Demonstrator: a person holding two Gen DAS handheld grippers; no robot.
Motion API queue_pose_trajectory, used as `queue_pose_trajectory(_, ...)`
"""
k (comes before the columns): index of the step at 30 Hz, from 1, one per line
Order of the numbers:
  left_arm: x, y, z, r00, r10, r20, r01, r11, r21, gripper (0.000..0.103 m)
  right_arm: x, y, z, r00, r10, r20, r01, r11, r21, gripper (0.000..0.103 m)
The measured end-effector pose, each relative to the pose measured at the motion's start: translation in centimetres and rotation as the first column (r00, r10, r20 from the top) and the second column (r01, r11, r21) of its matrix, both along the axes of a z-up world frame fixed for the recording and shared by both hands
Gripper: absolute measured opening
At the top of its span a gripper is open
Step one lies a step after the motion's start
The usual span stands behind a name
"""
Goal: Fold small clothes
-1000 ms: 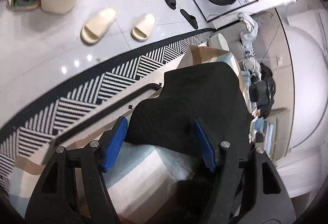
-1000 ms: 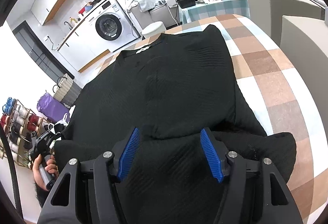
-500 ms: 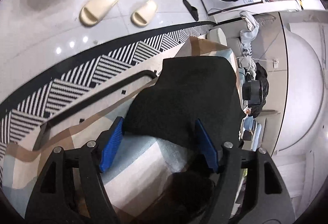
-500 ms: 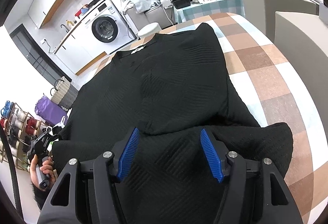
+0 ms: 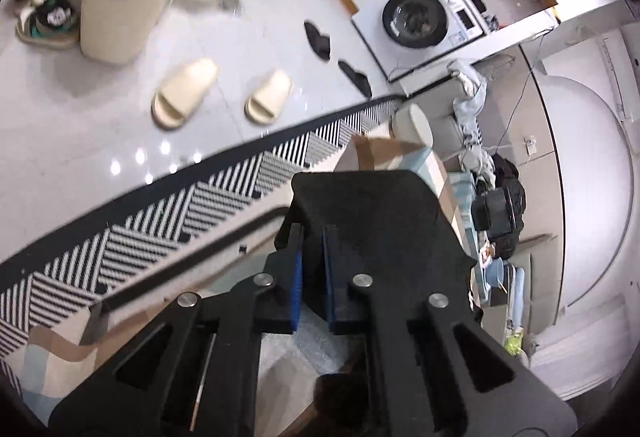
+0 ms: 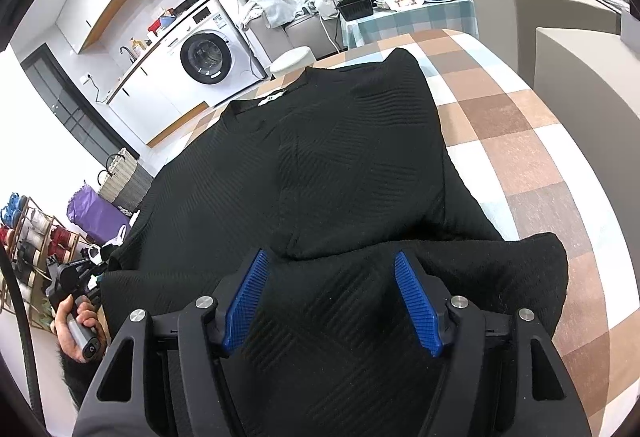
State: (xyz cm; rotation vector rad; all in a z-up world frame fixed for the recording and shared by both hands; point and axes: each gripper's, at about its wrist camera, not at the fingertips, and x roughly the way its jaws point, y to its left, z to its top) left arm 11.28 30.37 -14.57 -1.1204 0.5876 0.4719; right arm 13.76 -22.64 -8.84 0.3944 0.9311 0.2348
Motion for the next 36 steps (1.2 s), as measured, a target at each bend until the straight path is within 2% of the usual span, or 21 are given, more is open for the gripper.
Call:
queue_pose_trajectory(4, -0.6, -0.9, 2.5, 0.999, 0.018, 0.029, -0.021, 0.995, 0.099, 0.005, -0.2, -0.2, -0.2, 1.000, 0.001, -0.002, -0.001, 1.000, 0.005, 0.068)
queue_pose_trajectory(6, -0.8, -2.0, 4.6, 0.998, 0.016, 0.054, -0.025, 0.984, 0.174, 0.005, -0.4, -0.2, -0.4, 1.000, 0.002, -0.005, -0.002, 1.000, 0.006, 0.068)
queue_pose_trajectory(8, -0.2, -3.9, 7.3, 0.997, -0.015, 0.073, -0.005, 0.962, 0.274, 0.005, -0.5, -0.5, -0.5, 1.000, 0.001, -0.009, 0.000, 1.000, 0.013, 0.068)
queue_pose_trajectory(10, 0.5, -6.6, 10.1, 0.992, -0.077, 0.104, 0.033, 0.928, 0.371, 0.004, -0.8, -0.7, -0.7, 1.000, -0.002, -0.011, 0.002, 1.000, 0.016, 0.068)
queue_pose_trajectory(12, 2.1, -10.8, 12.8, 0.975, -0.189, 0.114, 0.112, 0.870, 0.480, 0.005, -0.9, -0.8, -1.0, 1.000, -0.003, -0.019, 0.004, 1.000, 0.018, 0.068)
queue_pose_trajectory(13, 2.8, -12.7, 13.7, 0.963, -0.246, 0.113, 0.156, 0.845, 0.512, 0.004, -1.0, -0.9, -1.1, 1.000, -0.001, -0.020, 0.001, 1.000, 0.022, 0.068)
queue_pose_trajectory(15, 4.9, -17.5, 14.9, 0.904, -0.421, 0.081, 0.305, 0.764, 0.568, 0.005, -1.1, -0.9, -1.2, 1.000, 0.001, -0.022, -0.001, 1.000, 0.022, 0.068)
queue_pose_trajectory(16, 6.0, -19.8, 14.9, 0.856, -0.513, 0.058, 0.391, 0.718, 0.576, 0.006, -1.2, -0.9, -1.1, 1.000, 0.001, -0.020, -0.001, 1.000, 0.026, 0.068)
queue_pose_trajectory(18, 8.2, -23.8, 13.8, 0.717, -0.697, -0.020, 0.607, 0.610, 0.509, 0.018, -1.4, -1.1, -1.0, 1.000, -0.003, -0.016, 0.003, 1.000, 0.028, 0.068)
queue_pose_trajectory(19, 8.7, -24.9, 13.3, 0.673, -0.738, -0.045, 0.663, 0.574, 0.481, 0.027, -1.4, -1.2, -1.0, 1.000, -0.006, -0.015, 0.006, 1.000, 0.028, 0.068)
queue_pose_trajectory(20, 8.6, -25.8, 12.9, 0.652, -0.755, -0.065, 0.686, 0.552, 0.474, 0.037, -1.6, -1.3, -0.9, 1.000, -0.010, -0.015, 0.010, 1.000, 0.029, 0.068)
queue_pose_trajectory(21, 8.2, -26.1, 12.7, 0.657, -0.750, -0.078, 0.680, 0.545, 0.490, 0.042, -1.7, -1.3, -0.9, 1.000, -0.011, -0.015, 0.012, 1.000, 0.029, 0.068)
queue_pose_trajectory(23, 7.1, -25.7, 12.9, 0.677, -0.733, -0.065, 0.654, 0.558, 0.511, 0.064, -1.9, -1.6, -0.7, 1.000, -0.022, -0.013, 0.022, 0.999, 0.026, 0.068)
queue_pose_trajectory(24, 6.6, -25.1, 13.1, 0.686, -0.726, -0.050, 0.642, 0.572, 0.510, 0.067, -2.0, -1.7, -0.6, 1.000, -0.024, -0.009, 0.024, 0.999, 0.026, 0.068)
queue_pose_trajectory(28, 5.1, -21.4, 13.2, 0.771, -0.637, -0.029, 0.561, 0.655, 0.506, 0.071, -2.0, -2.0, -0.6, 0.999, -0.033, -0.008, 0.033, 0.999, 0.023, 0.068)
queue_pose_trajectory(31, 5.2, -17.1, 12.0, 0.838, -0.543, -0.045, 0.500, 0.734, 0.460, 0.072, -1.9, -1.9, -0.7, 0.999, -0.031, -0.008, 0.031, 0.999, 0.030, 0.068)
queue_pose_trajectory(32, 5.5, -15.3, 11.0, 0.855, -0.517, -0.050, 0.484, 0.760, 0.434, 0.072, -1.9, -1.9, -0.8, 1.000, -0.029, -0.008, 0.029, 0.999, 0.031, 0.068)
queue_pose_trajectory(36, 7.6, -12.0, 8.5, 0.904, -0.416, -0.105, 0.423, 0.828, 0.368, 0.072, -2.0, -2.1, -0.9, 0.999, -0.030, -0.012, 0.030, 0.999, 0.037, 0.068)
